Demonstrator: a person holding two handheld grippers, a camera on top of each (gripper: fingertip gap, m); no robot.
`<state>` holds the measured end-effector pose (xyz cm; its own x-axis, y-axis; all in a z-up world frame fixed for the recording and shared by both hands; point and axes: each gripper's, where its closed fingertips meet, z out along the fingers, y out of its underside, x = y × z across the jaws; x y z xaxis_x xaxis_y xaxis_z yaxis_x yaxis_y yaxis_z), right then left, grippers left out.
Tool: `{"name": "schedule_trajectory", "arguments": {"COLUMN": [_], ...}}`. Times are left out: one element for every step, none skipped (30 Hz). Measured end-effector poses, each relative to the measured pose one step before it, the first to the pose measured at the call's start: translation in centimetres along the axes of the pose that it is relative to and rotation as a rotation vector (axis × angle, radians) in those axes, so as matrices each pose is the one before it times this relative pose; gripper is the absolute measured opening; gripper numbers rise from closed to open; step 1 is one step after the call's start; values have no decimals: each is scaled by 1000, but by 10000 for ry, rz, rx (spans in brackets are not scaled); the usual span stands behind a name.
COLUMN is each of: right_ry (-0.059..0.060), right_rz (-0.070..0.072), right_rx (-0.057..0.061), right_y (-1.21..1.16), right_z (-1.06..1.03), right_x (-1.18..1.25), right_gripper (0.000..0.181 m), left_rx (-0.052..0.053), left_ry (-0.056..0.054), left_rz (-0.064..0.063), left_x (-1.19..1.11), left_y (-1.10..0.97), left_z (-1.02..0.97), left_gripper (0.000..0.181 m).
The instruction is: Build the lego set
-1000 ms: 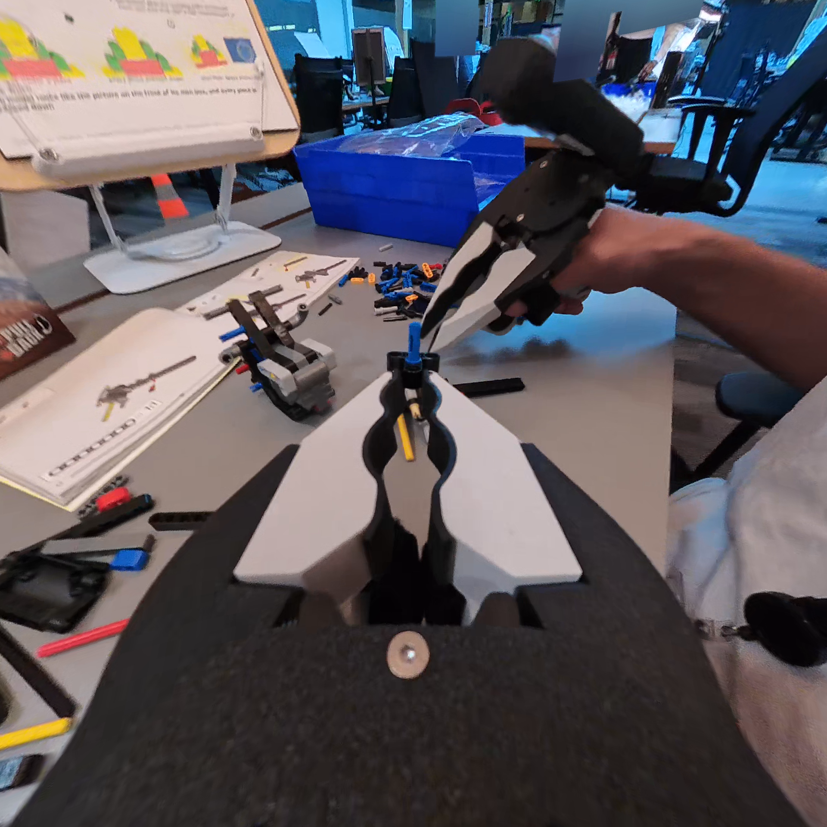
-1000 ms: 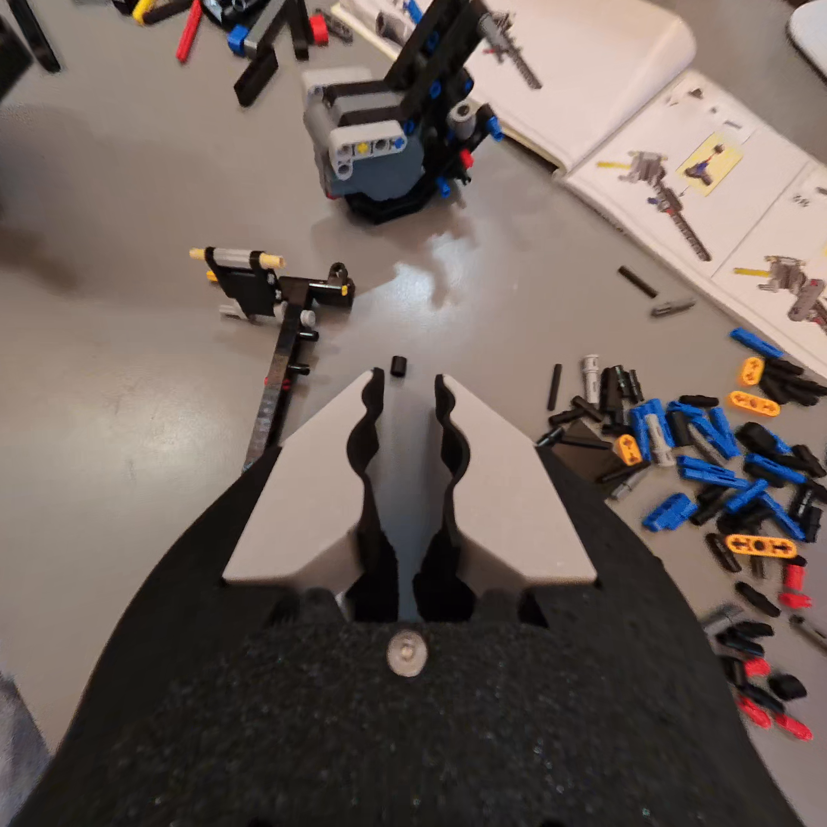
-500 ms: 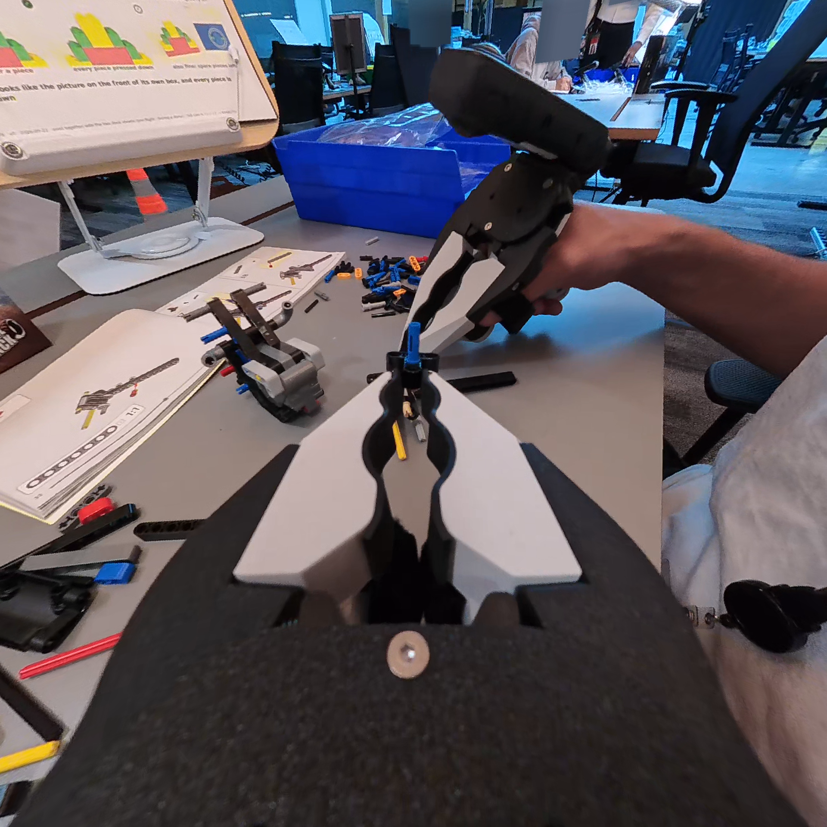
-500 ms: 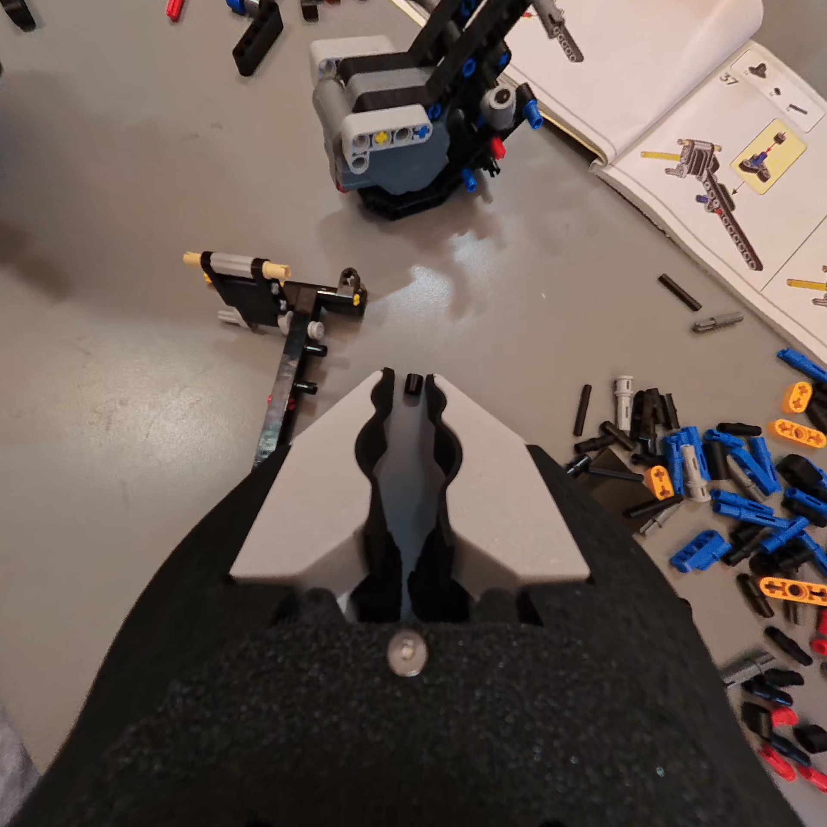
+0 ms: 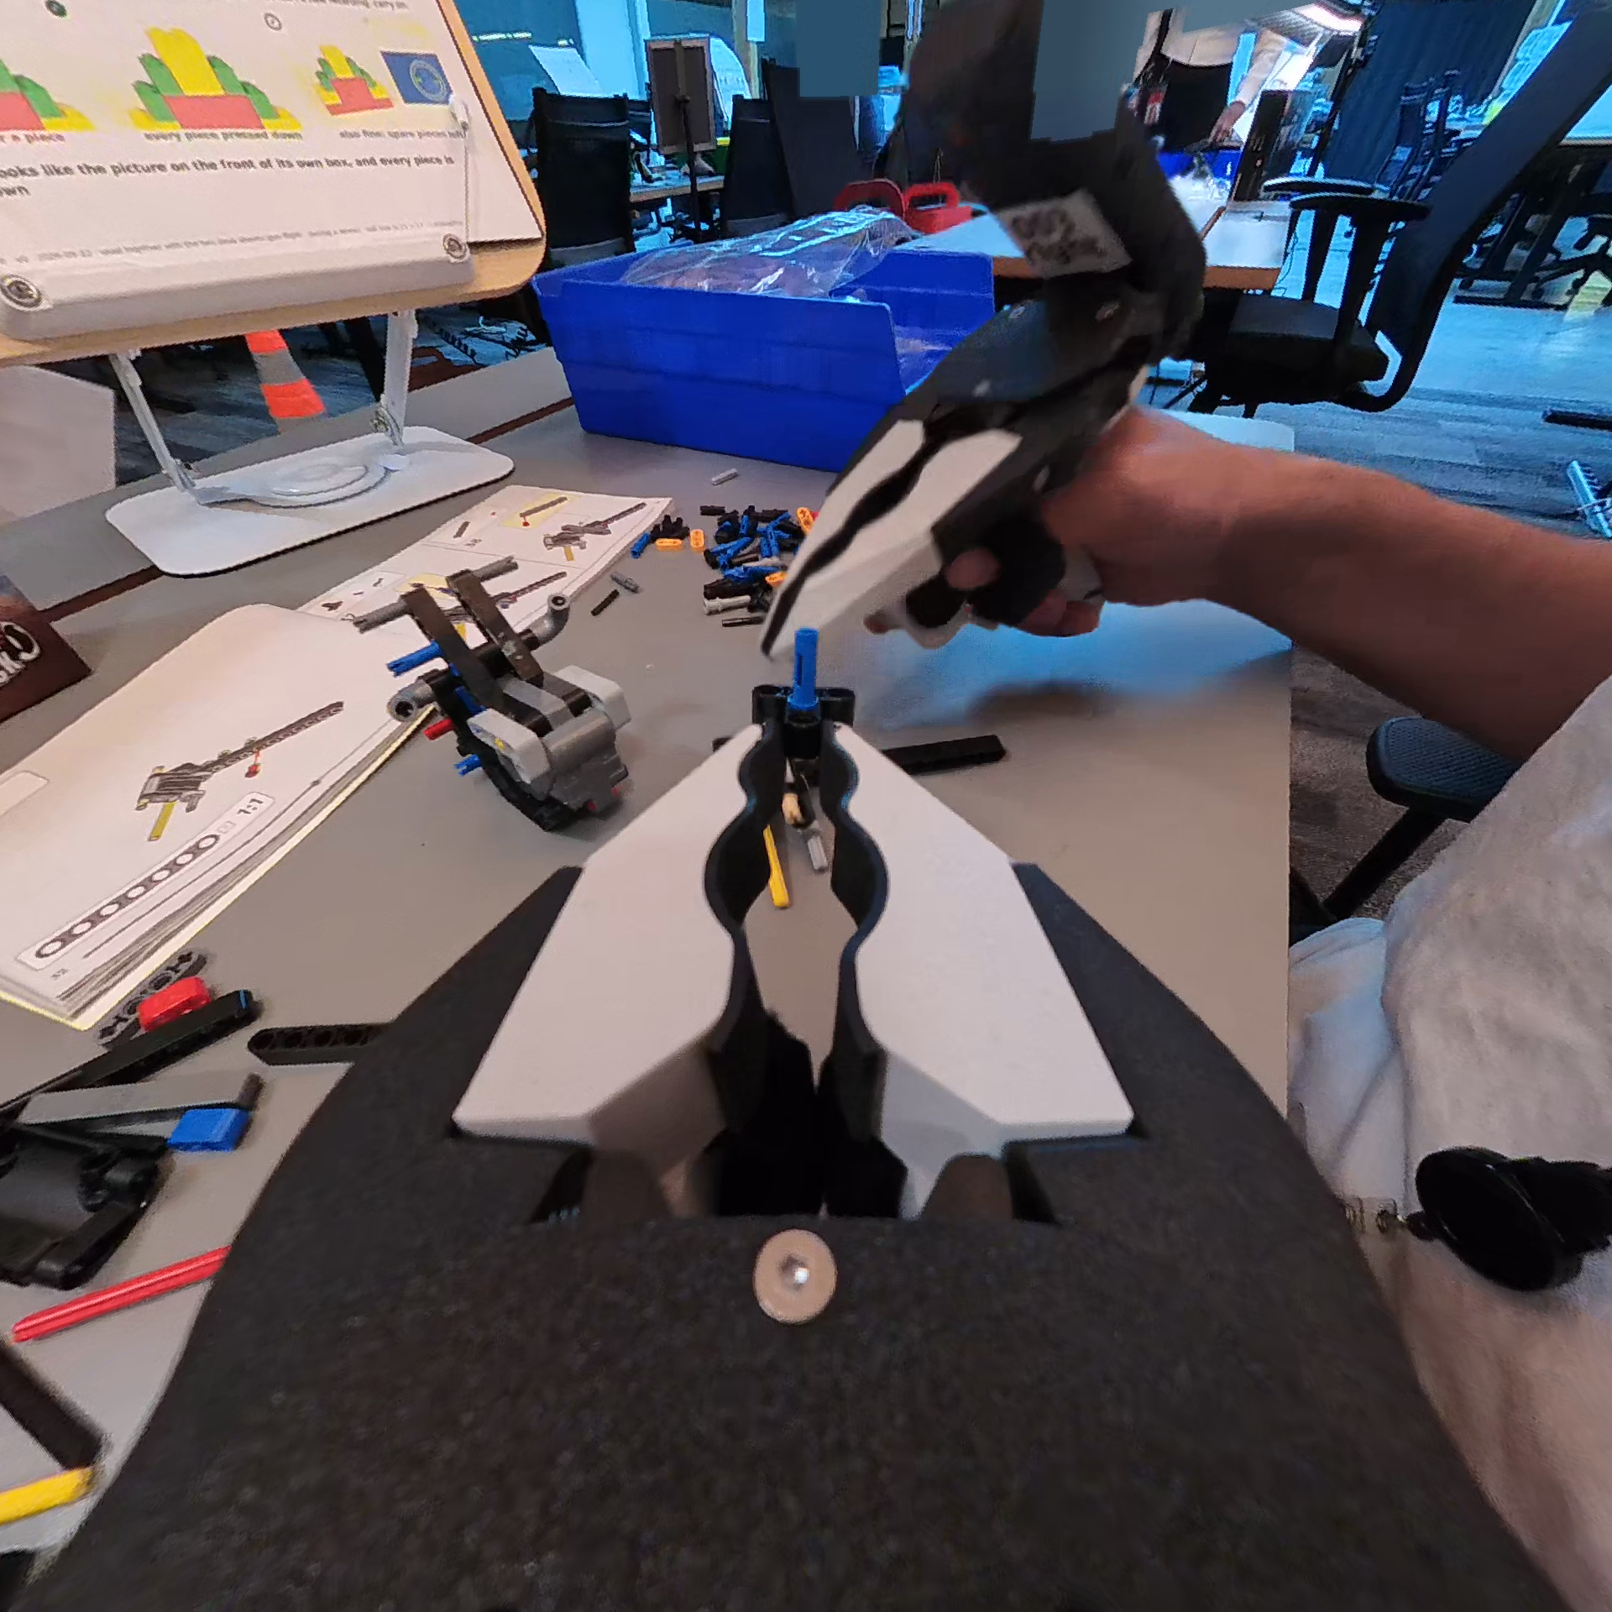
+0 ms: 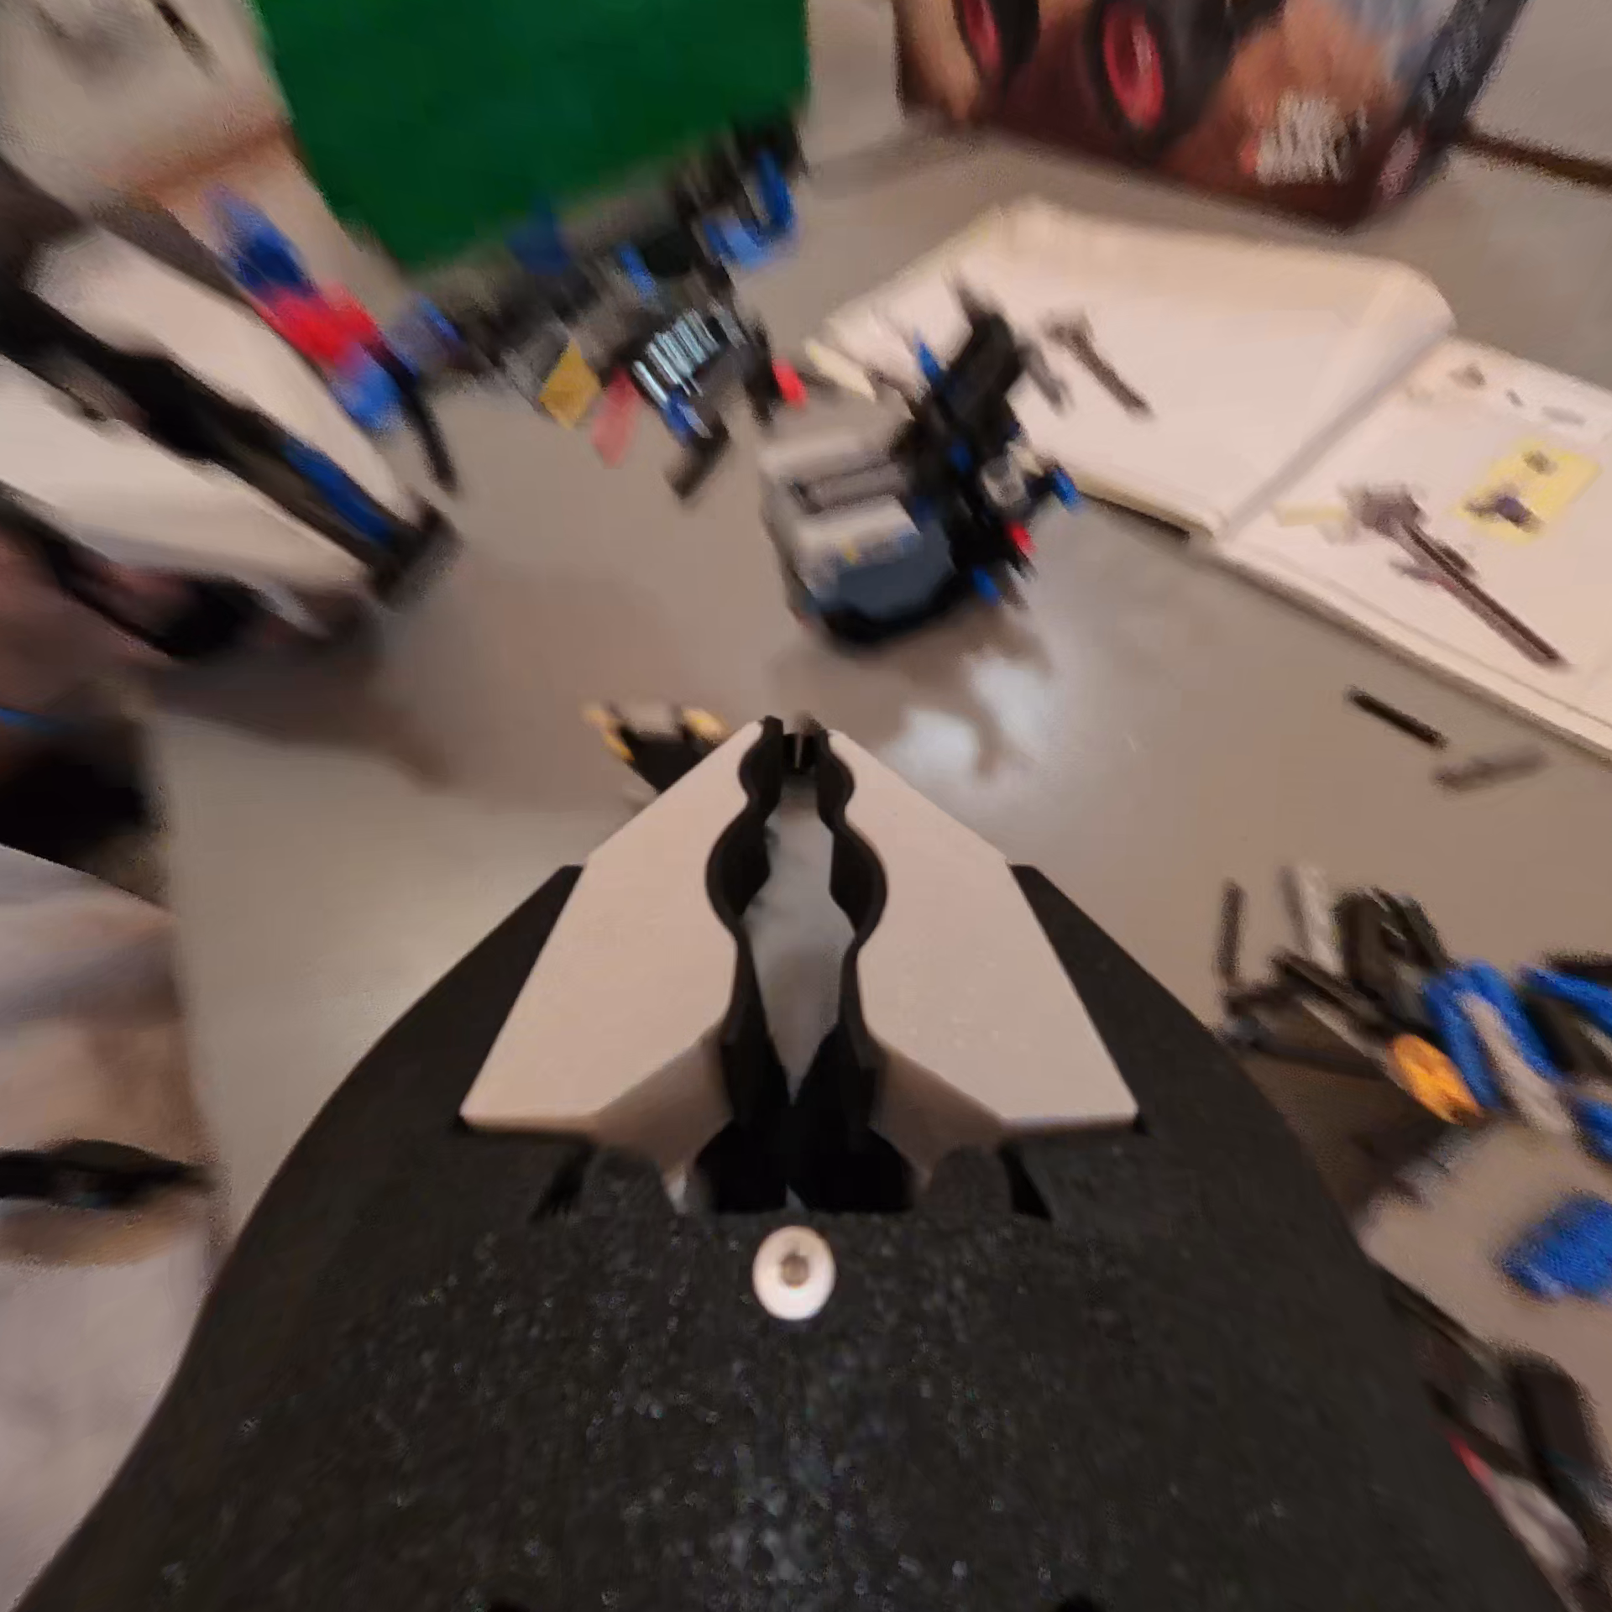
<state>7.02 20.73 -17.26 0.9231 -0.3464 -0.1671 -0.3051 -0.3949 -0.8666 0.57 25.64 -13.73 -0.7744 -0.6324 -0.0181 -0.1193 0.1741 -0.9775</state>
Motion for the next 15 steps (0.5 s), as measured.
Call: {"name": "schedule_trajectory", "arguments": {"right_ry": [-1026,-1128,-1002,-599,-295,-124,-251,-145,19,-18,-4,-55,-86,-74,-109], "right_rz": [599,611,531,444,348,111,-6,90,34,-41,1,24,80,58,104], "right_rx": [1136,1071,879,648,291,104,52,-61,-123,-52,-17,71,170,107,7], "right_y": [-1915,-1704,-1258,-753,-133,162,224,317,329,202,116,-15,-191,-93,25], "right_z": [-443,-232,-2,182,304,301,271,273,236,184,158,120,65,37,54], "right_x": [-1618,-1863,-1692,-1028,-473,-197,-422,-233,10,-75,-51,-134,-184,-88,-119], "right_gripper": [5,6,6,5,5,5,5,5,5,5,5,5,5,5,5], "left_rx": [-23,46,97,89,112,177,86,-57,-48,-24,-7,-21,-25,-11,-23], "left_ry": [-13,-11,43,121,162,151,91,53,-5,-8,6,23,64,11,8], "left_rz": [-96,-128,-161,-196,-191,-124,-64,-16,24,28,19,-3,-20,-34,-27], "left_x": [-4,13,115,212,290,287,183,105,21,18,29,21,68,-14,-11], "left_y": [-14,-118,-195,-179,-194,-270,-127,75,69,29,10,33,24,19,34], "left_z": [151,138,144,156,127,50,38,70,45,33,7,20,32,6,14], "left_gripper": [5,5,5,5,5,5,5,5,5,5,5,5,5,5,5]}}
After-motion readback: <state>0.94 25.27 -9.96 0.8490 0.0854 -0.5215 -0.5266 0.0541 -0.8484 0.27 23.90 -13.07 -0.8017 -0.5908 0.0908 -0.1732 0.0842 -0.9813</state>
